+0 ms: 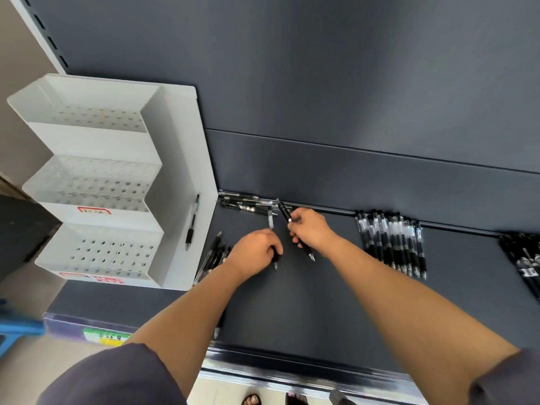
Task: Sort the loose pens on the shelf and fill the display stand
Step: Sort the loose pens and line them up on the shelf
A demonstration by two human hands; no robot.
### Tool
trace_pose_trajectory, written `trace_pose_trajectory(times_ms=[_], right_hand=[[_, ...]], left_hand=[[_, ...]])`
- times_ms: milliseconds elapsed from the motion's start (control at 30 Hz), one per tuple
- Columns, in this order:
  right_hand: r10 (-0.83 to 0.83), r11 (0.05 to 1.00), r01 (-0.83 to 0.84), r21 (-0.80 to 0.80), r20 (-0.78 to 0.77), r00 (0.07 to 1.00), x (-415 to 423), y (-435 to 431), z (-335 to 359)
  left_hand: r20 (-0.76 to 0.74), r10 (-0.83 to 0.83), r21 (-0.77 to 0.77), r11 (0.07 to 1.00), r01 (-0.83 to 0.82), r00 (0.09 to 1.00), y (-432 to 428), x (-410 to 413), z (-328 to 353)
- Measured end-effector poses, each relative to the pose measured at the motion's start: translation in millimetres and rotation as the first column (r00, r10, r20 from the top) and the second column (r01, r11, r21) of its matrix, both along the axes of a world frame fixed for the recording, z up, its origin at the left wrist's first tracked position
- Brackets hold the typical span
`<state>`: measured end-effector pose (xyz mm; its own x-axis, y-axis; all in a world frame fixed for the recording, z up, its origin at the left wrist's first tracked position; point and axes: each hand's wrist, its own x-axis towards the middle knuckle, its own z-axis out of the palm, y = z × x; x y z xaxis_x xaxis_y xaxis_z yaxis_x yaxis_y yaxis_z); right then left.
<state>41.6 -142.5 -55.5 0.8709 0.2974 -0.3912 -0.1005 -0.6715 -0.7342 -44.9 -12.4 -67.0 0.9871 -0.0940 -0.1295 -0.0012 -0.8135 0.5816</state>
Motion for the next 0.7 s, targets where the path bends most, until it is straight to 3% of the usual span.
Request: trace_pose_trajectory(times_ms=[100,200,367,533,700], right_hand=[[0.064,0.991,-0.055,-0.123,0.071,0.995,6,0,-1],[0.185,0.952,-0.134,-0.275,0.168,0.968,15,-2,-1],[0.386,0.886,-0.271,-0.377,0.273,0.881,24,13,3],[0.549,0.815,-0.357,-0.456,0.411,0.728,21,49,5],[0.667,0.711,-0.379,-0.592,0.399,0.629,12,81,-1]], left_hand=[[0.011,0.158,0.097,0.983,-0.158,0.987,0,6,2],[-0.056,0.227,0.199,0.957,-0.212,0.972,-1,8,0],[-0.091,0.340,0.289,0.909,-0.302,0.936,1,10,0],[0.020,0.532,0.117,0.840,-0.531,0.846,25,5,6],[0.087,0.641,-0.039,0.767,-0.640,0.763,47,-3,11]])
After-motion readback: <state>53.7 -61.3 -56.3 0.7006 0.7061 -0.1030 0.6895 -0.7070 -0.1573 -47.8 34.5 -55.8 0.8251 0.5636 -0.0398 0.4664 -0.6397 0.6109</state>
